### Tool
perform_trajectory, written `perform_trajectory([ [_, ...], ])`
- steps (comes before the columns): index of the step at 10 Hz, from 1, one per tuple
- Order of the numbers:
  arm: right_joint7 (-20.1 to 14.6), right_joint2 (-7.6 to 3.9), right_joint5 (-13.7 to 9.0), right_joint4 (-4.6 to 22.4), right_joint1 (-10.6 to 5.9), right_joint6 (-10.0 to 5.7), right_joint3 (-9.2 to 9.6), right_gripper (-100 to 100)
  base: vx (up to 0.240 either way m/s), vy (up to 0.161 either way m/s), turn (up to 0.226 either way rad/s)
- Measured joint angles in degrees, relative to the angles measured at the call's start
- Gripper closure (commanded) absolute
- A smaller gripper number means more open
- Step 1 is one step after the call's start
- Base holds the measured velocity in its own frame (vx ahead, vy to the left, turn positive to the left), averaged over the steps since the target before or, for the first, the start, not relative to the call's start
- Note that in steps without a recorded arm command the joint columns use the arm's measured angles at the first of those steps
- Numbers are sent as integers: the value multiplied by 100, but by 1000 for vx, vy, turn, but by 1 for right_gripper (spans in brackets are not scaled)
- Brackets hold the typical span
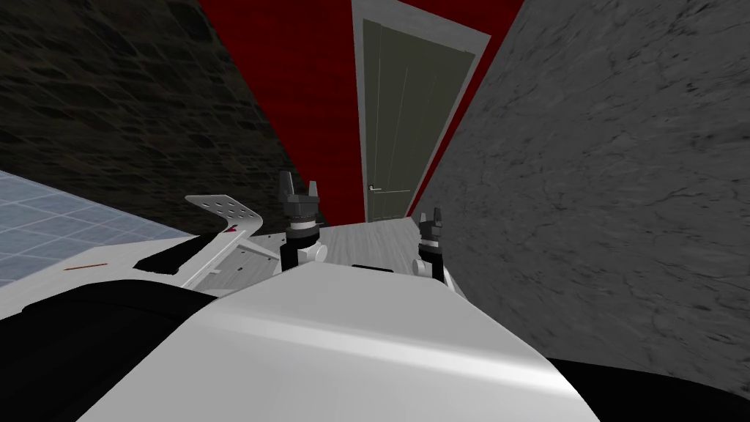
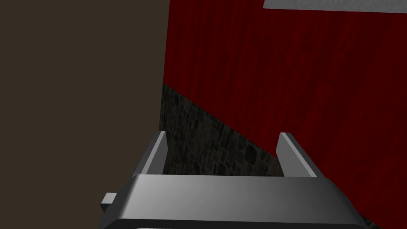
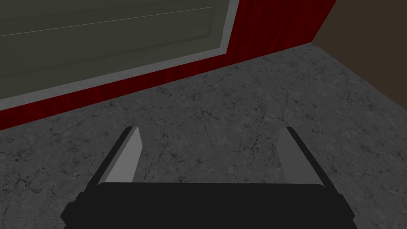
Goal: Pull the door open
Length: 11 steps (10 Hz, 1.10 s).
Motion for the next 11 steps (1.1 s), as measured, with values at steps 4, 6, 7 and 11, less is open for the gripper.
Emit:
perform_trajectory([
  [4,-19,-126,-73,649,-269,-135,-33,-100,106,42,77],
  [6,-12,-160,-97,955,-363,-224,-17,-100,74,30,48],
  [7,-14,-171,-107,1071,-421,-243,-26,-100,61,23,51],
  [11,-23,-251,-160,1579,-607,-367,-34,-100,77,25,66],
])
